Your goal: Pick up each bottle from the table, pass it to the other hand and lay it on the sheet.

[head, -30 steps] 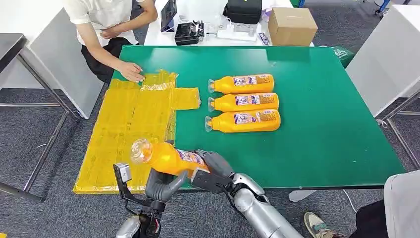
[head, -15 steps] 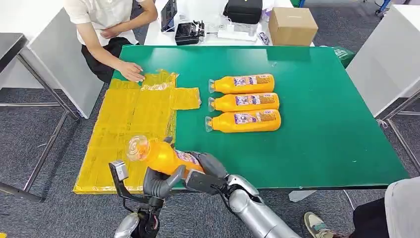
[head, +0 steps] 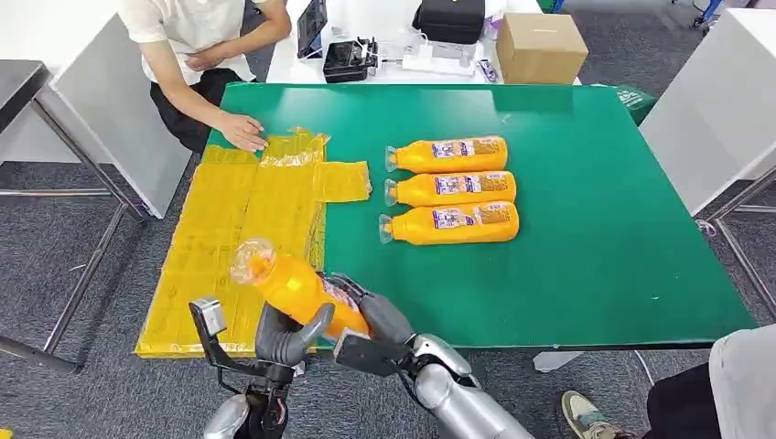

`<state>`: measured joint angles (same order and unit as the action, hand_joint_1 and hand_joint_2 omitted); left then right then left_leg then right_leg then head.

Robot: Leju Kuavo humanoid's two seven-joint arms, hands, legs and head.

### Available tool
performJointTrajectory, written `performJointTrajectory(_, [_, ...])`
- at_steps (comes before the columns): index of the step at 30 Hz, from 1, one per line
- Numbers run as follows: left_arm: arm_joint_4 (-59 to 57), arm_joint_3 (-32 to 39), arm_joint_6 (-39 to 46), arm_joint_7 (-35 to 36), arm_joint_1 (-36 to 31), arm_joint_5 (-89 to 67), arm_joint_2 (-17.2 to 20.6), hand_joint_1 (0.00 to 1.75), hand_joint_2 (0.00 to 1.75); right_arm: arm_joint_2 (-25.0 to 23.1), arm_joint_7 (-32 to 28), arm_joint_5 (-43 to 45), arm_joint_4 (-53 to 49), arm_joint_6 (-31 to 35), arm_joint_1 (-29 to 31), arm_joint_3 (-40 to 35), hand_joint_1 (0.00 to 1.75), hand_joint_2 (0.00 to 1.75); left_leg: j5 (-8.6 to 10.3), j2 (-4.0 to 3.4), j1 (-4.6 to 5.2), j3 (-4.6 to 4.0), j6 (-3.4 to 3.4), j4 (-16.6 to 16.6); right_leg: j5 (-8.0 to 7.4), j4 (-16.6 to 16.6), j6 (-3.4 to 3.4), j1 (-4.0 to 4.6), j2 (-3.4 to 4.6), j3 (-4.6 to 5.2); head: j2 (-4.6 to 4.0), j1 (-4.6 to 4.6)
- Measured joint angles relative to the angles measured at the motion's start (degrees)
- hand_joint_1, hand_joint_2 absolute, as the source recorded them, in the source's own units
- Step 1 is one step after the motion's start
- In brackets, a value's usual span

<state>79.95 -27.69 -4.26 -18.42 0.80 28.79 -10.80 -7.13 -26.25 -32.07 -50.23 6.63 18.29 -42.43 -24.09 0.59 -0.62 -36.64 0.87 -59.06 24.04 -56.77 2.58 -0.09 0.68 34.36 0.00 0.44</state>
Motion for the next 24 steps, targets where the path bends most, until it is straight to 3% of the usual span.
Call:
performJointTrajectory(13, [3.06, 2.01, 0.26, 0.00, 1.34, -0.15, 0.00, 1.75, 1.75, -0.26, -3.39, -1.38, -2.65, 4.28, -2.88, -0.87, 0.00, 0.00, 0.01, -0.01, 0.00, 0.00, 0.00, 0.00, 0.00, 0.00, -0.01, 0.00, 0.00, 0.00, 0.00, 0.02])
performJointTrajectory(18, [4.57, 5.01, 8.89, -1.80, 1.85, -10.25, 0.09, 1.75, 1.75, 0.42, -3.32, -2.66, -6.73, 6.27, -6.63, -0.74, 0.00, 0.00, -0.02, -0.01, -0.01, -0.01, -0.02, 0.00, 0.04, 0.00, -0.04, 0.01, 0.00, 0.04, 0.00, 0.04])
performJointTrajectory(24, [4.00, 10.98, 25.05, -4.15, -1.32, -39.84, 0.48, 1.75, 1.75, 1.57, -4.00, -3.34, -10.54, 4.63, -11.30, -0.06, 0.00, 0.00, -0.01, 0.00, -0.02, -0.02, -0.02, 0.01, 0.03, 0.00, -0.06, 0.01, -0.01, 0.05, 0.00, 0.04])
